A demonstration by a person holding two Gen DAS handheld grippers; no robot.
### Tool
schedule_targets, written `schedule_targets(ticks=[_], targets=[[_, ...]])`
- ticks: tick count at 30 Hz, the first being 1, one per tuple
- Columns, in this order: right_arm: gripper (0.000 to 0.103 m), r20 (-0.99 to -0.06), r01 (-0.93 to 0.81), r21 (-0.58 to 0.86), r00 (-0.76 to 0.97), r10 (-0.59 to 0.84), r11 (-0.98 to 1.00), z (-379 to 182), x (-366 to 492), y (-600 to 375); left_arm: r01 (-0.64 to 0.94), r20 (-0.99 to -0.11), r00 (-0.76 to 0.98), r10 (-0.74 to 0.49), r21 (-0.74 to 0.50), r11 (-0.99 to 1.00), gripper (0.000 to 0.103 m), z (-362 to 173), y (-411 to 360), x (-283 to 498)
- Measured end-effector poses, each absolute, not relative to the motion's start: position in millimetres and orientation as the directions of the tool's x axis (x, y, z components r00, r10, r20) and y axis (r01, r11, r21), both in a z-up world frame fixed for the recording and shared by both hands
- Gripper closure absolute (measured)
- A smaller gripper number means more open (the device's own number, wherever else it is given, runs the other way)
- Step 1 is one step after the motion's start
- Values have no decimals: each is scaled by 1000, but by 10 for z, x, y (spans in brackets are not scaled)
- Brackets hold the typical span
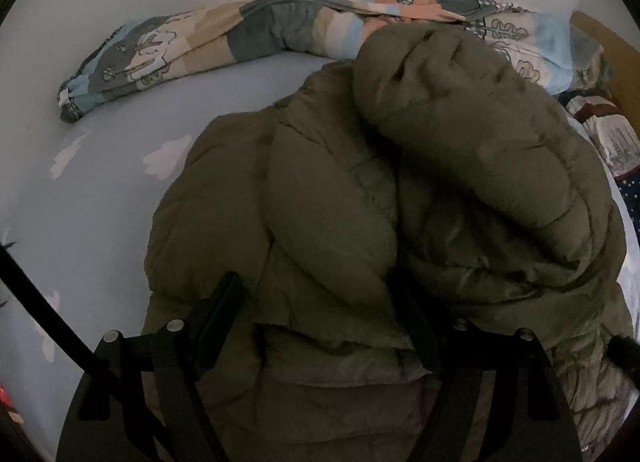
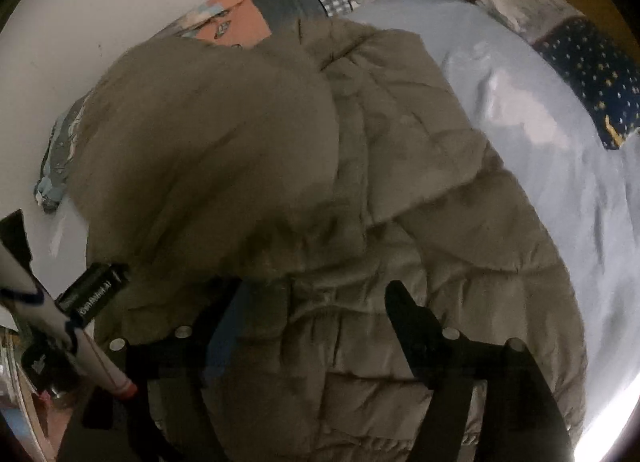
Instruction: Fold large clothes
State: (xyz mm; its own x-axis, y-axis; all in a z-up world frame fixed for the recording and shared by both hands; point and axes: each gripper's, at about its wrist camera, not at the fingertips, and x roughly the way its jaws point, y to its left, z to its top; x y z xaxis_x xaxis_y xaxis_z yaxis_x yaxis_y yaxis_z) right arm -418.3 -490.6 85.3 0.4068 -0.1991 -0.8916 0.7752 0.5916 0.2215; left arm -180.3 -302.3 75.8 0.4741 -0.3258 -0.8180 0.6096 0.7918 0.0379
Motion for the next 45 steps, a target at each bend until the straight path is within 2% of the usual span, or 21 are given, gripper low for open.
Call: schedule_targets(ticks=[3, 5, 7, 10, 11, 15, 17, 20, 23, 25, 28, 32, 35, 39, 42, 45], targets=[[30, -846, 762, 264, 478, -238, 592, 1041, -4273, -4929, 604, -816, 476, -328, 33, 796, 26, 778, -3016, -1813], [42, -774, 731, 292, 560, -297, 616, 1291, -4311, -4875, 610, -814, 478, -330, 37, 791, 26, 809, -3006, -1855], [47, -708, 717, 237, 590, -389, 656, 1508, -4290, -4782, 615, -811, 476, -339, 32, 788, 26, 849, -2980, -1826], [50, -593, 657, 297, 696, -405, 693, 1613, -4203, -4763, 610, -778, 499, -381, 3, 793, 26, 984, -2902, -1819], [50, -585, 650, 296, 703, -405, 700, 1576, -4127, -4797, 607, -762, 516, -391, 4, 794, 26, 1026, -2887, -1818], [55, -604, 628, 320, 712, -358, 710, 1303, -3825, -4927, 621, -683, 575, -450, 6, 784, 26, 1183, -2870, -1886], [55, -611, 626, 274, 700, -371, 730, 1184, -3676, -4921, 641, -660, 579, -479, 5, 768, 26, 1188, -2907, -1924], [55, -710, 645, 183, 609, -354, 742, 887, -3421, -4918, 662, -668, 567, -482, 22, 749, 26, 1098, -3026, -1925], [55, -788, 673, 150, 524, -324, 724, 609, -3344, -4901, 663, -741, 537, -404, 74, 745, 26, 823, -3216, -1838], [55, -787, 672, 134, 519, -333, 729, 597, -3346, -4874, 653, -784, 513, -351, 91, 752, 26, 677, -3270, -1781], [55, -799, 664, 127, 509, -321, 736, 626, -3345, -4854, 651, -781, 521, -344, 103, 752, 24, 694, -3290, -1789], [55, -800, 668, 196, 532, -277, 718, 788, -3410, -4907, 650, -783, 509, -359, 76, 756, 24, 776, -3261, -1780], [55, -749, 660, 245, 594, -293, 710, 1023, -3521, -4905, 650, -754, 508, -416, 19, 760, 24, 943, -3205, -1817], [55, -696, 668, 269, 633, -339, 694, 1199, -3647, -4972, 671, -694, 543, -472, 22, 741, 24, 1083, -3173, -1931], [55, -708, 696, 247, 604, -364, 674, 1184, -3669, -5044, 694, -701, 535, -472, 47, 718, 24, 1033, -3230, -1974], [55, -760, 728, 243, 554, -340, 641, 1016, -3629, -5145, 707, -752, 493, -437, 53, 705, 24, 861, -3324, -1961]])
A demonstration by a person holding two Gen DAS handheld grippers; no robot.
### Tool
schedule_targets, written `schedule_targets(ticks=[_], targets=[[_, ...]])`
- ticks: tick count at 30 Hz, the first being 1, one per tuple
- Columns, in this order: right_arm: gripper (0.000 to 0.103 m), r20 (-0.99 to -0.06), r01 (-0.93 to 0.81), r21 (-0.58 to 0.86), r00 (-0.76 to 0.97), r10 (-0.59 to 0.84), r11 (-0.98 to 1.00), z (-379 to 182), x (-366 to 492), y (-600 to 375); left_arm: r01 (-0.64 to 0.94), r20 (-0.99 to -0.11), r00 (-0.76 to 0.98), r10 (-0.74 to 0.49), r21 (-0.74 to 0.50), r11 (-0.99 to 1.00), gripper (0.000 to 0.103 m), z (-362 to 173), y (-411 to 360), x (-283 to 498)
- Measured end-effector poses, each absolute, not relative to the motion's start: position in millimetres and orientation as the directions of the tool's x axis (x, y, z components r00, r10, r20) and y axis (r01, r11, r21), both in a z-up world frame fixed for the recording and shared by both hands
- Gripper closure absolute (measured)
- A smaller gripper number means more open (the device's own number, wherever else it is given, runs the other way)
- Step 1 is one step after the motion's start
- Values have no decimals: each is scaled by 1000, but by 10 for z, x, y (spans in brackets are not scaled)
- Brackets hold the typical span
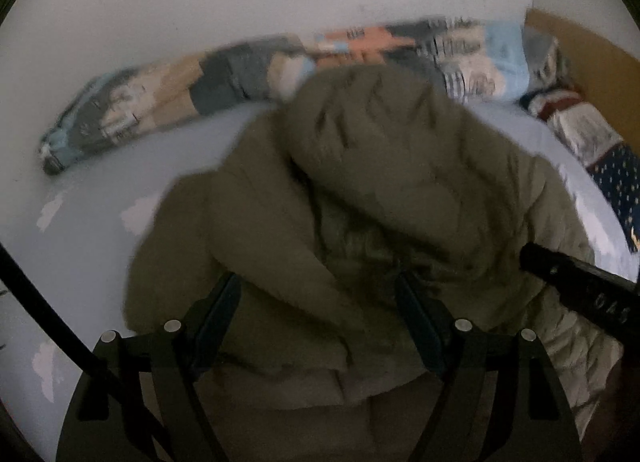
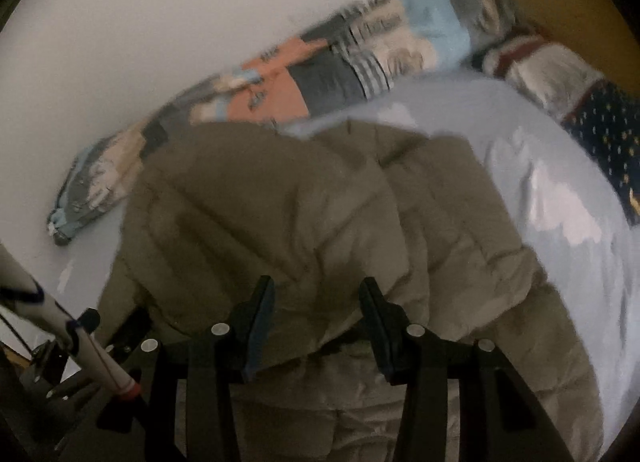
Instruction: Fold large clothes
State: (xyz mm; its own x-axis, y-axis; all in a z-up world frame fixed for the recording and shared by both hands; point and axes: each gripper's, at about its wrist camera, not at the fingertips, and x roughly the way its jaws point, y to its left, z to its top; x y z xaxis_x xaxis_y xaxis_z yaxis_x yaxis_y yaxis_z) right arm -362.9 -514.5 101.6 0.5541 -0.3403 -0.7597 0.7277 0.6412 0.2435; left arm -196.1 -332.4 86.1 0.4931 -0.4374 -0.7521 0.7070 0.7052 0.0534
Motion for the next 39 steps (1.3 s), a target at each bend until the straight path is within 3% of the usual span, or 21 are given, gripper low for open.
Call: schedule_targets(ticks=[5, 10, 18, 28, 39], targets=[[55, -832, 749, 224, 480, -278, 623, 700, -3533, -5179, 709, -793, 461, -400, 57, 703, 24, 733, -3377, -1907], [55, -828, 752, 221, 481, -288, 621, 750, -3553, -5180, 711, -774, 465, -429, 38, 702, 24, 876, -3305, -1959], [54, -725, 679, 215, 592, -350, 702, 1149, -3576, -4901, 676, -764, 482, -429, 12, 737, 24, 980, -3125, -1887], [53, -819, 690, 249, 525, -233, 680, 751, -3428, -4966, 676, -802, 466, -375, 49, 735, 24, 777, -3211, -1846], [50, -812, 691, 269, 537, -227, 672, 873, -3523, -4963, 683, -789, 461, -405, 24, 730, 23, 954, -3059, -1932]])
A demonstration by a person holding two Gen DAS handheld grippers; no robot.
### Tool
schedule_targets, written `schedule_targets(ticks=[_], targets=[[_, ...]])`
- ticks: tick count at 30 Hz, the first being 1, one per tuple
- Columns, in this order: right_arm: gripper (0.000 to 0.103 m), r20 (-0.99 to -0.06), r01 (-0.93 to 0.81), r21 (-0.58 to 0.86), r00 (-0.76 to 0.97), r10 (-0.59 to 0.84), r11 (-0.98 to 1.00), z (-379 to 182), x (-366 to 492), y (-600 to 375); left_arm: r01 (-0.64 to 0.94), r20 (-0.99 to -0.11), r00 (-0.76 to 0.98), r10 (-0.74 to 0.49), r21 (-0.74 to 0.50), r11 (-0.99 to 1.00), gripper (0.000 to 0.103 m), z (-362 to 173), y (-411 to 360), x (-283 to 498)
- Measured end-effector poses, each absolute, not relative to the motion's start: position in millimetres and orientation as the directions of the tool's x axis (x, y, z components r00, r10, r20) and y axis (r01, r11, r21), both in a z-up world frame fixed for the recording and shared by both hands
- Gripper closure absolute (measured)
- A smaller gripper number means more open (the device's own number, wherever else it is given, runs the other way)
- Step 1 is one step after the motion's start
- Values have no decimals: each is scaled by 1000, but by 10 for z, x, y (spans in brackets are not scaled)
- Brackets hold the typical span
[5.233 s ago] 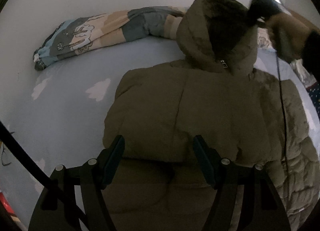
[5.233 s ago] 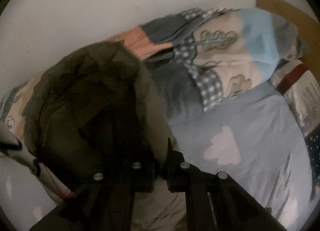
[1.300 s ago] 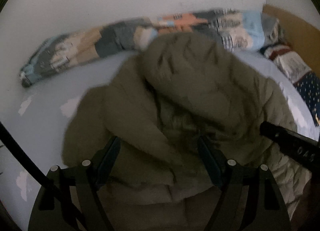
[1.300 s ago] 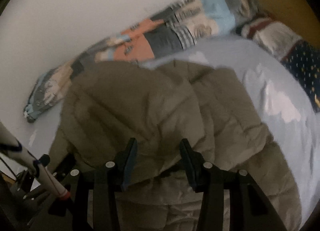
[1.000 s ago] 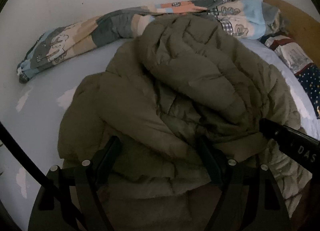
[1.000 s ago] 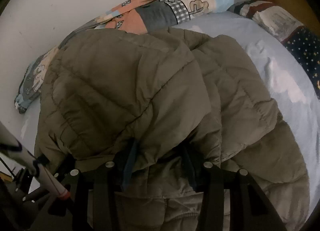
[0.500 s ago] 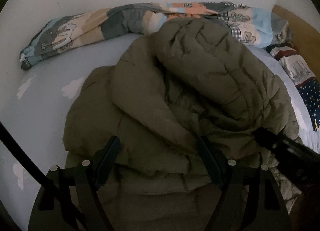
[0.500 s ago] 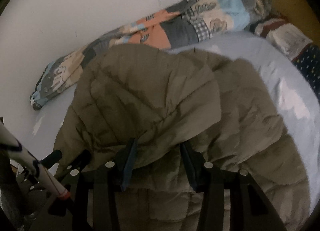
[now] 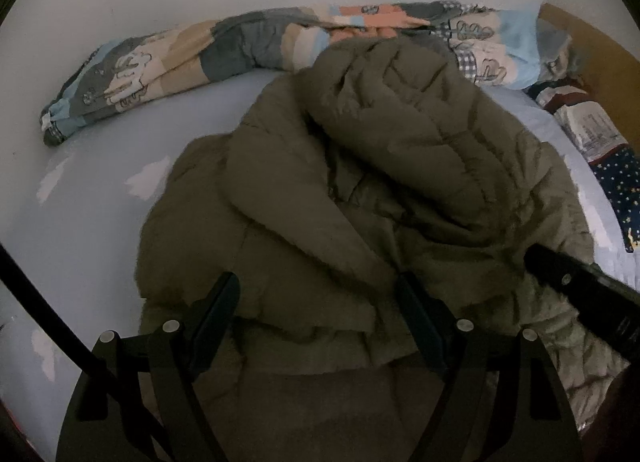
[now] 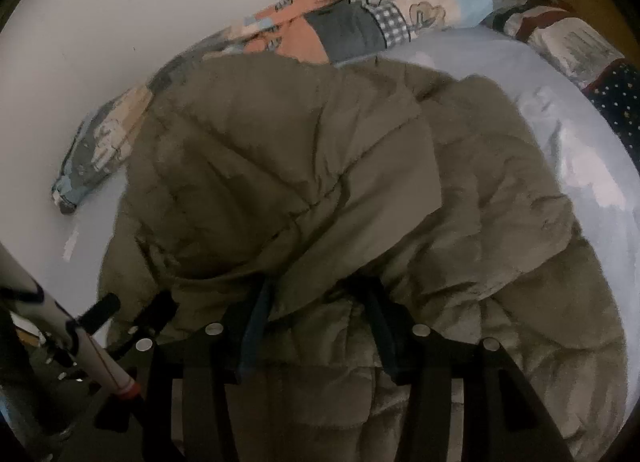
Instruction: Fold large clothes
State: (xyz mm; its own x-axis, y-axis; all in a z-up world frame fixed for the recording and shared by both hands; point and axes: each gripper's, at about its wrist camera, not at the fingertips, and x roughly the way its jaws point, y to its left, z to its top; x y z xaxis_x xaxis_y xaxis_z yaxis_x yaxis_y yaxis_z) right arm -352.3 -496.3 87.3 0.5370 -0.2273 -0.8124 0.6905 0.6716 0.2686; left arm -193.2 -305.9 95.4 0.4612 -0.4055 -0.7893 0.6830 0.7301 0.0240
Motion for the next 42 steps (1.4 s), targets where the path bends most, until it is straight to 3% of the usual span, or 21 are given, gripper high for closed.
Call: schedule_targets(ticks=[16, 22, 26, 31, 35, 42], targets=[[49, -725, 699, 242, 591, -353, 673, 1616, -4547, -4701, 642, -646, 592, -481, 17, 767, 23, 1802, -1973, -2442], [42, -628, 668, 306, 678, -384, 679, 1938, -5128, -4350, 619, -568, 647, -509, 1, 786, 23, 1957, -1350, -2815], [42, -614, 629, 305, 704, -357, 715, 1854, -5441, -3969, 591, -600, 609, -519, -94, 801, 23, 1801, -998, -2939], [42, -626, 611, 253, 695, -355, 750, 1678, -5765, -3653, 581, -655, 567, -499, -111, 806, 23, 1527, -685, -3090], [42, -617, 624, 201, 679, -398, 755, 1456, -6172, -3452, 578, -681, 576, -453, -53, 814, 23, 1318, -438, -3218], [42, -692, 729, 125, 550, -467, 673, 983, -6754, -3551, 511, -786, 486, -383, -100, 854, 23, 886, -293, -3050]])
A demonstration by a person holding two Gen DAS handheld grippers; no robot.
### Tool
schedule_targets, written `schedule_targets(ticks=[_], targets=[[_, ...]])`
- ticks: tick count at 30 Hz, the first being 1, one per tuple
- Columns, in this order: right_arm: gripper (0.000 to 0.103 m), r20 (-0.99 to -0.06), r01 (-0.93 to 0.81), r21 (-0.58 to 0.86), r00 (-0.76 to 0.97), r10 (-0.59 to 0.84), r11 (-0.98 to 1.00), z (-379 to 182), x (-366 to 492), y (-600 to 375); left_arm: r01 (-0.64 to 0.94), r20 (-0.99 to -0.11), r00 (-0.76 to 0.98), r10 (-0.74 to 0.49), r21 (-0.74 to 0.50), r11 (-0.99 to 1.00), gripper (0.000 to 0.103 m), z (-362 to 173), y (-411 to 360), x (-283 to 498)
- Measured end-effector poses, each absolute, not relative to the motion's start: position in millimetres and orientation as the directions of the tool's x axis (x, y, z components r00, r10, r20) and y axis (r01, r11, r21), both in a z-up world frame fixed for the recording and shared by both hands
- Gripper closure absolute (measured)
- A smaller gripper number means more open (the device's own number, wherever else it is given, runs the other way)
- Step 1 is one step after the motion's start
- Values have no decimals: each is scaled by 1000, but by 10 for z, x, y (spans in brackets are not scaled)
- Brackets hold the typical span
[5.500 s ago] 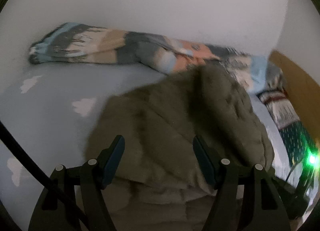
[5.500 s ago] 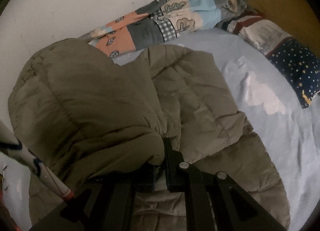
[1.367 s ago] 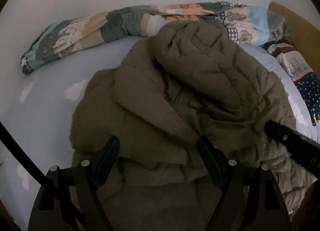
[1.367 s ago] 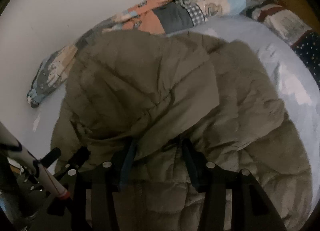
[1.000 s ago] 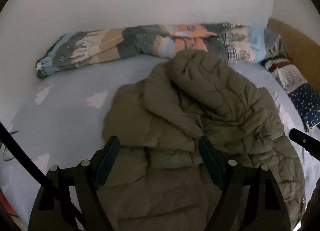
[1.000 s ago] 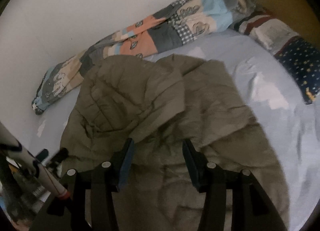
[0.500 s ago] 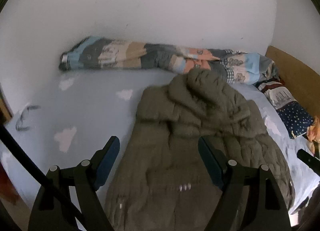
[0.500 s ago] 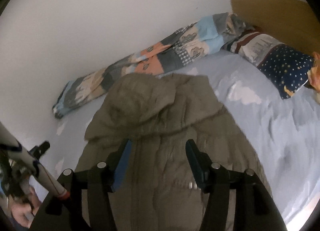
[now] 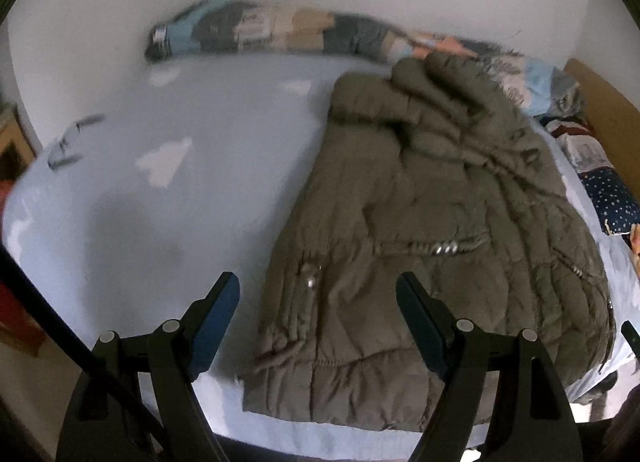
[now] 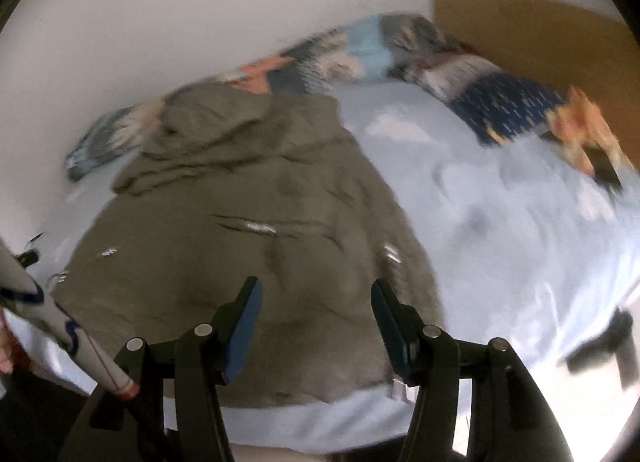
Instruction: Fold large clothes
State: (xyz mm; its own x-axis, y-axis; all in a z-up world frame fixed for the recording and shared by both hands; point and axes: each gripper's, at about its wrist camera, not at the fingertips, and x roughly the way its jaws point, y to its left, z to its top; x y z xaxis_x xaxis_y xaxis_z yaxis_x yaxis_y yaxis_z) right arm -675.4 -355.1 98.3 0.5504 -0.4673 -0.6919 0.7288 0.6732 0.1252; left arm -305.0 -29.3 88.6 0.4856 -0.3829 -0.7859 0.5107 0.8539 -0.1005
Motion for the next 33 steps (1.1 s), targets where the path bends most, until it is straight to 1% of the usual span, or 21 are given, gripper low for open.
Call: schedule_targets(ticks=[2, 4, 6, 9, 14, 17, 19, 20, 25, 27, 29, 33], targets=[[42, -712, 762, 171, 534, -456, 625, 925, -6837, -3672, 513, -812, 461, -358, -85, 854, 23, 747, -328, -3030], [42, -717, 769, 184, 531, -451, 613, 916, -6845, -3706, 528, -829, 456, -324, -41, 848, 23, 636, -381, -3021], [42, -735, 762, 163, 518, -438, 627, 891, -6761, -3705, 542, -846, 449, -288, 2, 840, 23, 523, -412, -3014], [42, -759, 751, 147, 503, -413, 644, 811, -6640, -3666, 568, -876, 403, -264, 14, 823, 23, 344, -418, -2999], [42, -819, 739, 139, 460, -342, 659, 560, -6453, -3622, 596, -866, 418, -274, 34, 802, 22, 282, -403, -3034], [41, -846, 733, 72, 404, -349, 676, 436, -6355, -3596, 607, -861, 426, -280, 42, 793, 19, 271, -394, -3037], [39, -849, 726, 37, 385, -361, 687, 416, -6319, -3574, 607, -862, 419, -286, 32, 794, 18, 267, -379, -3022], [36, -850, 723, 38, 386, -358, 690, 411, -6314, -3571, 605, -863, 414, -289, 24, 796, 18, 268, -370, -3013], [33, -850, 720, 21, 379, -367, 694, 404, -6282, -3536, 582, -859, 395, -325, -40, 812, 18, 389, -212, -2995], [33, -839, 723, 46, 402, -366, 689, 451, -6311, -3553, 559, -852, 387, -352, -87, 825, 18, 438, -80, -2972], [33, -809, 742, 101, 449, -379, 663, 557, -6421, -3626, 516, -848, 377, -373, -142, 845, 18, 456, 101, -2929], [33, -770, 791, 204, 494, -404, 577, 687, -6679, -3826, 409, -854, 354, -382, -226, 884, 18, 406, 395, -2786]])
